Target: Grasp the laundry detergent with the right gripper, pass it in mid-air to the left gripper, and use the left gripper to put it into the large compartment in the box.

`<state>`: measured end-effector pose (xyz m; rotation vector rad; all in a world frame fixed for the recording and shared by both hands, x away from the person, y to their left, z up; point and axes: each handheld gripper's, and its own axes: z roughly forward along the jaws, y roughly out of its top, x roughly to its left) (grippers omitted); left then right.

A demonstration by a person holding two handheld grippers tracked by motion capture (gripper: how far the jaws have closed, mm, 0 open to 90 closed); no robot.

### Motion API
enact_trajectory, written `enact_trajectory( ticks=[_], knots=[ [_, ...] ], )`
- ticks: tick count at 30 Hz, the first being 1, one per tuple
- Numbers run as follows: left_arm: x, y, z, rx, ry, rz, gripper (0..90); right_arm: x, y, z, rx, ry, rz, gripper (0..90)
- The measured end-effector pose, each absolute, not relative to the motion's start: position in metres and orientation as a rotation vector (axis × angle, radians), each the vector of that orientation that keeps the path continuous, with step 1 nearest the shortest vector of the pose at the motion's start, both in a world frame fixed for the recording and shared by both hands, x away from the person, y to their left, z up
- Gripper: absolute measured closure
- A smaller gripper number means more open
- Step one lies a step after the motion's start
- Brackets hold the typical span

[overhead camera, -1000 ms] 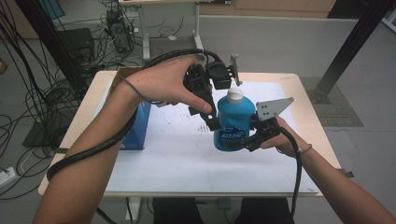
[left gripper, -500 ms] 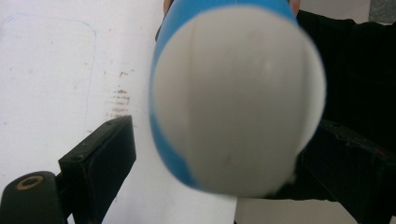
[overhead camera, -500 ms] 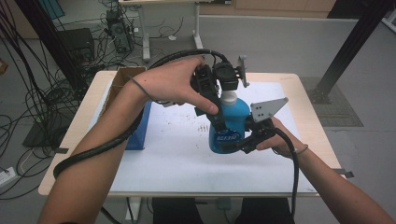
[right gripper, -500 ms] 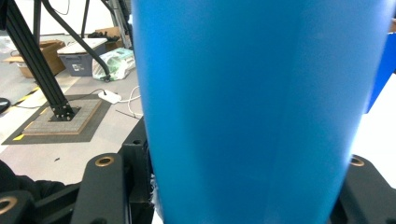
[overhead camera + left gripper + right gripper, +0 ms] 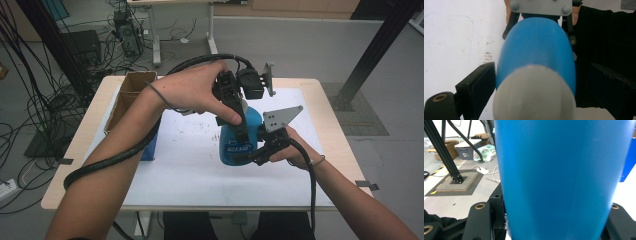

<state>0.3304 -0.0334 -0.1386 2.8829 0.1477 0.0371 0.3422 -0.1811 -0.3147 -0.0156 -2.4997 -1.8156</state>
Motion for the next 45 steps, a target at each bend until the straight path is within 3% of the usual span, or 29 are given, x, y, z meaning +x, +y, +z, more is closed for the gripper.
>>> enact_trajectory(
  ticks=[45],
  knots=[
    [0.3288, -0.0328, -0.1382, 2.896, 0.158, 0.038, 10.0, 0.3423, -0.1821, -0.3147, 0.003, -2.495, -1.813, 40.5]
  ],
)
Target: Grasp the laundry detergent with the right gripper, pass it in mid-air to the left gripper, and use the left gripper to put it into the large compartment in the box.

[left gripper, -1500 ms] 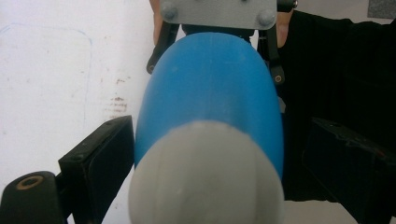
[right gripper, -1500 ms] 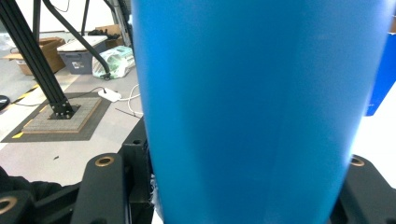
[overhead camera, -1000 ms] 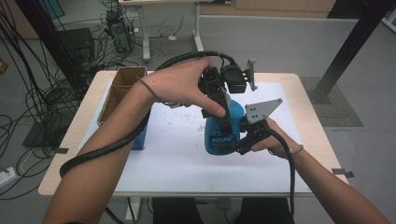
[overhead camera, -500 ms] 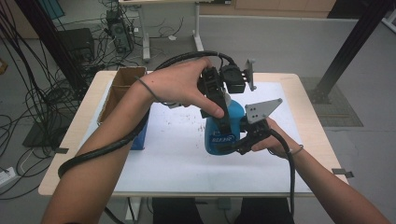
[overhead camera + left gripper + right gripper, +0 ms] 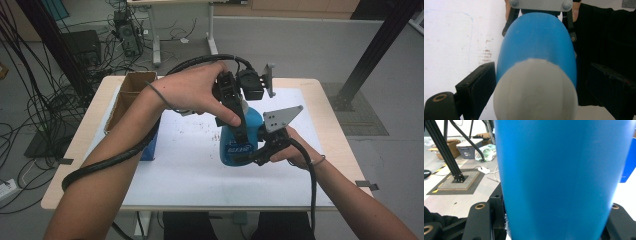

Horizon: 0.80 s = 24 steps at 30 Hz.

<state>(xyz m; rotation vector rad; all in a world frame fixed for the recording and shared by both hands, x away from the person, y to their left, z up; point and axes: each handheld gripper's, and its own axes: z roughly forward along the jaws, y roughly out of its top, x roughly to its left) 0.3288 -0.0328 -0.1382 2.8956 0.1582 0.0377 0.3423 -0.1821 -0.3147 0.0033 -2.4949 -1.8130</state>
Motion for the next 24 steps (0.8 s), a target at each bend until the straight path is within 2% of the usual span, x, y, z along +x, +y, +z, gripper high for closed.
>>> enact_trajectory(
  ticks=[24],
  knots=[
    [0.3284, -0.032, -0.1395, 2.902, 0.162, 0.028, 10.0, 0.342, -0.1815, -0.3165, 0.009, -2.493, -1.808, 40.5]
  ],
)
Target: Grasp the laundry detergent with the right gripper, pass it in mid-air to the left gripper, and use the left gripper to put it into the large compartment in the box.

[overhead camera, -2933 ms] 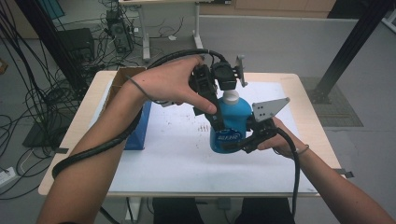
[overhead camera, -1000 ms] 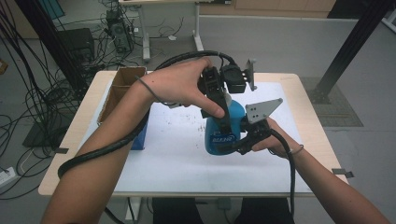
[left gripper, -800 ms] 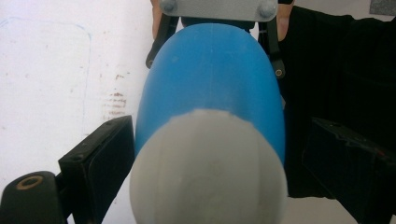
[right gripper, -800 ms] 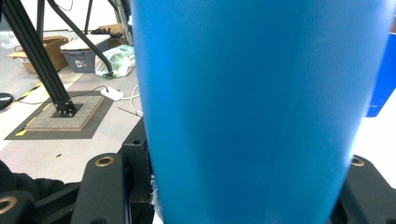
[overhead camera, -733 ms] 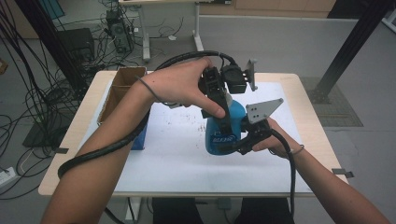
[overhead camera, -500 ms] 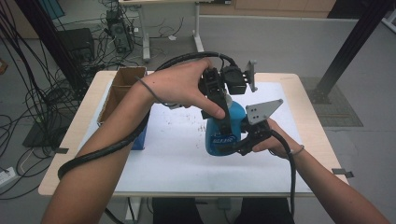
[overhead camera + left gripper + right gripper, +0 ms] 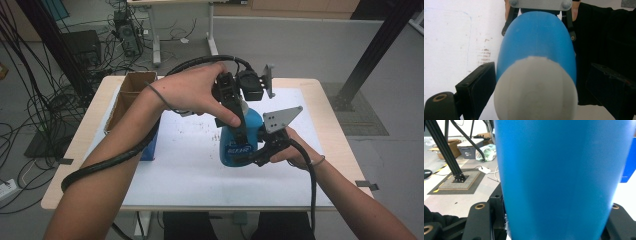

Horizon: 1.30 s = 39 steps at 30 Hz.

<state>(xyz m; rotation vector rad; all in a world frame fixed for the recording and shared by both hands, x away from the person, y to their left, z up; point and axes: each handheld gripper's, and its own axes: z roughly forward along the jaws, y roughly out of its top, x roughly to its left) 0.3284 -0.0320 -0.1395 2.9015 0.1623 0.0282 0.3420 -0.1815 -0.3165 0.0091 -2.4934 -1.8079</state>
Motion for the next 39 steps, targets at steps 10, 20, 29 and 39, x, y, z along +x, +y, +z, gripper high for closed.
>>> enact_trajectory(
  ticks=[10, 20, 29, 39],
  knots=[
    [0.3285, -0.031, -0.1389, 2.9, 0.161, 0.026, 10.0, 0.342, -0.1805, -0.3167, 0.01, -2.49, -1.807, 40.5],
    [0.3285, -0.0303, -0.1387, 2.902, 0.166, 0.028, 10.0, 0.3424, -0.1796, -0.3164, 0.015, -2.49, -1.807, 40.5],
    [0.3279, -0.0305, -0.1387, 2.898, 0.17, 0.03, 10.0, 0.342, -0.1796, -0.3158, 0.016, -2.491, -1.807, 40.5],
    [0.3284, -0.03, -0.1378, 2.902, 0.168, 0.034, 11.8, 0.3419, -0.1792, -0.3149, 0.02, -2.492, -1.809, 40.5]
  ],
)
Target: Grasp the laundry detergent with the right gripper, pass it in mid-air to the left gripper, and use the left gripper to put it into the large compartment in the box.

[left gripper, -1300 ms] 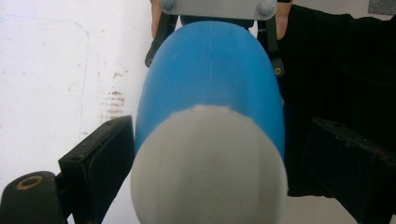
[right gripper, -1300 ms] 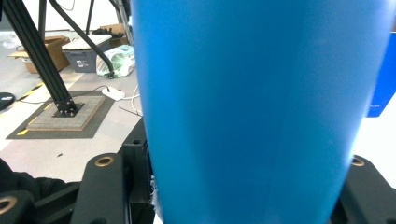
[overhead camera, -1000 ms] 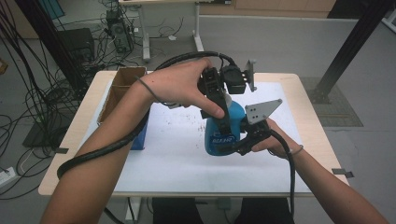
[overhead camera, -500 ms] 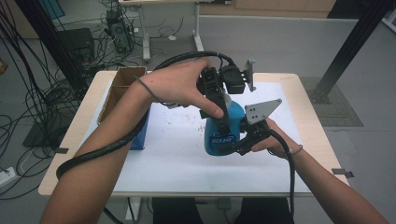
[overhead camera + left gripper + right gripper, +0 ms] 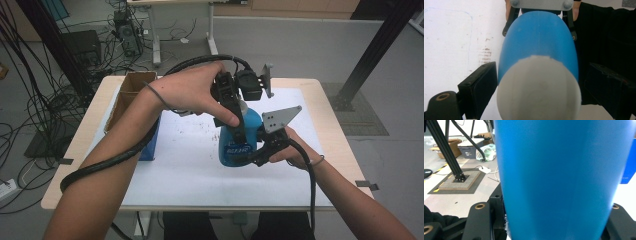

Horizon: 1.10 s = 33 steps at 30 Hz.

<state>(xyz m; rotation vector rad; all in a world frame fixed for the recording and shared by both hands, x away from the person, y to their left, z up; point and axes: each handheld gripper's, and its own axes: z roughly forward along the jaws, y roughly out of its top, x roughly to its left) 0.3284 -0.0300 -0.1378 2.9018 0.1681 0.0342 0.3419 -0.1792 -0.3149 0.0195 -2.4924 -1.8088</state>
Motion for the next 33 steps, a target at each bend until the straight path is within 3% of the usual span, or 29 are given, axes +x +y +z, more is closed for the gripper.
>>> enact_trajectory(
  ticks=[12, 33],
  knots=[
    [0.3288, -0.032, -0.1377, 2.915, 0.165, 0.038, 13.3, 0.341, -0.1783, -0.3131, 0.034, -2.496, -1.806, 40.5],
    [0.3304, -0.0354, -0.1377, 2.942, 0.159, 0.025, 26.6, 0.3398, -0.1776, -0.3116, 0.045, -2.499, -1.8, 40.5]
  ],
)
